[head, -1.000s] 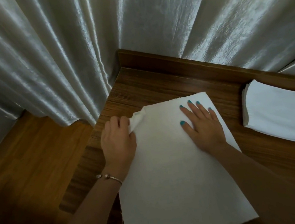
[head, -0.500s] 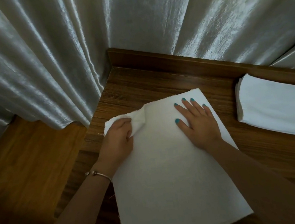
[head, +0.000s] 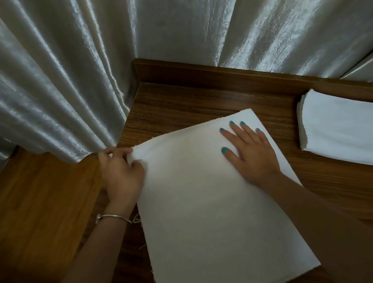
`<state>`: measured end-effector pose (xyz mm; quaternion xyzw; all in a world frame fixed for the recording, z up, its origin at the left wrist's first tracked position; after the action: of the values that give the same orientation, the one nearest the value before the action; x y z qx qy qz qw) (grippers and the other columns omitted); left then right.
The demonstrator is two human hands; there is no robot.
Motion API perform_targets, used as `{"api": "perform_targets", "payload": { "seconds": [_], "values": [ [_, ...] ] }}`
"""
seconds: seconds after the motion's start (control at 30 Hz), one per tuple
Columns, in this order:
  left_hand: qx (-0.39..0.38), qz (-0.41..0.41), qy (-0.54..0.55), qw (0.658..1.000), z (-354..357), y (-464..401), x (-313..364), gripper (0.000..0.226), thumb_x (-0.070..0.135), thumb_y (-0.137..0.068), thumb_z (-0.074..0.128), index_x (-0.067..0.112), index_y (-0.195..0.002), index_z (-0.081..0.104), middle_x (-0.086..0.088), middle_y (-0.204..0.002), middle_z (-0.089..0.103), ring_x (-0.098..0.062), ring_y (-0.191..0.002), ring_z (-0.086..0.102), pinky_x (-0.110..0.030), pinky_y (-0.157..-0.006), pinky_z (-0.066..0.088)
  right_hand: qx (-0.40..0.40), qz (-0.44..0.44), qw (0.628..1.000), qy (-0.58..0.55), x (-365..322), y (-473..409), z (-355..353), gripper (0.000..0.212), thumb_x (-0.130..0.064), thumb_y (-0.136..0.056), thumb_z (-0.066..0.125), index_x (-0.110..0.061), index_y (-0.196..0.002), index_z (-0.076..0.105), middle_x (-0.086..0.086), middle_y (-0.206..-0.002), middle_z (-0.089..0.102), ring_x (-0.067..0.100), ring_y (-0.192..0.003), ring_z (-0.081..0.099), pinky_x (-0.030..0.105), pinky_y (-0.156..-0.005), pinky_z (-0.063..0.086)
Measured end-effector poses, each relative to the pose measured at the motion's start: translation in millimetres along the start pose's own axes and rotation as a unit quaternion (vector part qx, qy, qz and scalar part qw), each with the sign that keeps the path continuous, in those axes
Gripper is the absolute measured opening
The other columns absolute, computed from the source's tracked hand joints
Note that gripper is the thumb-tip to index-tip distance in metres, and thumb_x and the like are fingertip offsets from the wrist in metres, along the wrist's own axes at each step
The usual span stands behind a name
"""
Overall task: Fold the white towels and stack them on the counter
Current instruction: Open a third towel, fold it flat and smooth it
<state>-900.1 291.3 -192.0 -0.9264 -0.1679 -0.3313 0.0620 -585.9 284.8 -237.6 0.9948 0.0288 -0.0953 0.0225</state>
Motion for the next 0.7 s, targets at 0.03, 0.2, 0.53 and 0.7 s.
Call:
{"api": "perform_targets", "payload": {
  "seconds": [0.03,0.2,0.53,0.7],
  "values": [
    [0.032,0.019,-0.043,0.998,-4,4,6,0.032,0.005,-0.079,0.062,0.011,-0.111,0.06,-0.012,-0.131,0.042,-0.031,-0.12,0.043,-0.036,-0.101,0.035,0.0,0.0,1.0,0.001,0,0,0,0.06,-0.062,-0.096,0.012,-0.042,-0.152,0.015,-0.01,-0.163,0.011,0.014,-0.151,0.004,0.043,-0.122,0.004],
    [0.015,0.24,-0.1,0.966,33,38,56,0.031,0.001,-0.083,0.062,0.005,-0.114,0.062,-0.019,-0.124,0.058,-0.036,-0.114,0.055,-0.046,-0.103,0.039,-0.008,-0.003,1.0,0.012,1,0,1,0.059,-0.06,-0.097,0.011,-0.042,-0.153,0.009,-0.01,-0.163,0.007,0.014,-0.151,0.0,0.042,-0.122,0.0],
    [-0.075,0.134,-0.249,0.956,65,36,15,0.067,0.069,-0.088,0.014,0.043,-0.149,0.008,-0.022,-0.158,0.007,-0.034,-0.147,0.002,-0.059,-0.113,0.011,-0.02,0.02,0.999,0.041,3,-1,1,0.066,-0.066,-0.091,0.001,-0.043,-0.152,0.0,-0.004,-0.164,-0.005,0.02,-0.151,-0.007,0.048,-0.12,-0.005],
    [-0.071,0.099,-0.282,0.952,66,36,13,0.071,0.076,-0.082,0.01,0.049,-0.147,0.001,-0.022,-0.158,0.005,-0.034,-0.147,0.001,-0.072,-0.105,0.006,-0.015,0.165,0.985,0.045,18,3,-1,0.067,-0.066,-0.094,0.01,-0.039,-0.153,-0.005,0.002,-0.163,-0.013,0.024,-0.15,-0.012,0.054,-0.117,-0.006]
  ]
}}
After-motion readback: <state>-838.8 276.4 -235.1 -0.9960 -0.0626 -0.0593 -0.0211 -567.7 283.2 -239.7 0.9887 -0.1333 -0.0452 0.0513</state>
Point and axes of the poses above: each hand's wrist, its own y-axis away from the middle knuckle, its own z-axis out of the palm, x = y × z, the point moved 7 cm from there along -y, towards the middle knuckle
